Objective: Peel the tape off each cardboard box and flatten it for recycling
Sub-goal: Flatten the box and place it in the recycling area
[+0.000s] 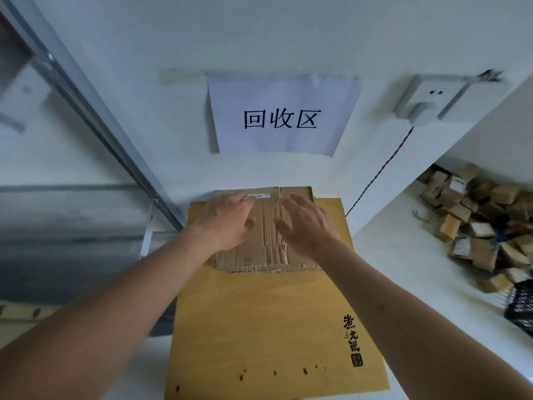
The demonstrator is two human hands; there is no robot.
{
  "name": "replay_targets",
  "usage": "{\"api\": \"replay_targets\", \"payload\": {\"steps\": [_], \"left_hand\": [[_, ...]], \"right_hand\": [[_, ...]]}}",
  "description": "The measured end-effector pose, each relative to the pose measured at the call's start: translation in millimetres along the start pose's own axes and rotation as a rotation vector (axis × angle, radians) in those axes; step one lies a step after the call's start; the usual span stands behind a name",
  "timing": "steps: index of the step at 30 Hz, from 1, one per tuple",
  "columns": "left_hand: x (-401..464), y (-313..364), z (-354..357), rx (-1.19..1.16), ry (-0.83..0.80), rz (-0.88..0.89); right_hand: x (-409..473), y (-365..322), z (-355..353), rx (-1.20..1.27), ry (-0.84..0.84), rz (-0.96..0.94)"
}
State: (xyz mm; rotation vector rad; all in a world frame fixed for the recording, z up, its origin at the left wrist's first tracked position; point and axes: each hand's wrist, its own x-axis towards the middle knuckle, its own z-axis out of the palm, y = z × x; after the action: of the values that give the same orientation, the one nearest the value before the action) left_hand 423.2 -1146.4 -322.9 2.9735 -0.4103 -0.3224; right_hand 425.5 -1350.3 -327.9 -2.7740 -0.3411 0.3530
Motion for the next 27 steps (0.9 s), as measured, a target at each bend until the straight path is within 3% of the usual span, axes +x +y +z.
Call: {"api": "replay_targets", "payload": {"steps": [8,20,27], "left_hand": [[-81,53,-63,0.05,0.134,-0.066],[-237,167,-92,0.075,0.283,-0.215],[-305,188,-121,0.108,0.362,-0.281]], "right_hand": [[-76,-17,-65,-0.038,0.1,-0.153],[-238,-13,-119,-0.048,0.206,-0.417],[-287,-42,-141,-0.08,0.26,-0.533]]}}
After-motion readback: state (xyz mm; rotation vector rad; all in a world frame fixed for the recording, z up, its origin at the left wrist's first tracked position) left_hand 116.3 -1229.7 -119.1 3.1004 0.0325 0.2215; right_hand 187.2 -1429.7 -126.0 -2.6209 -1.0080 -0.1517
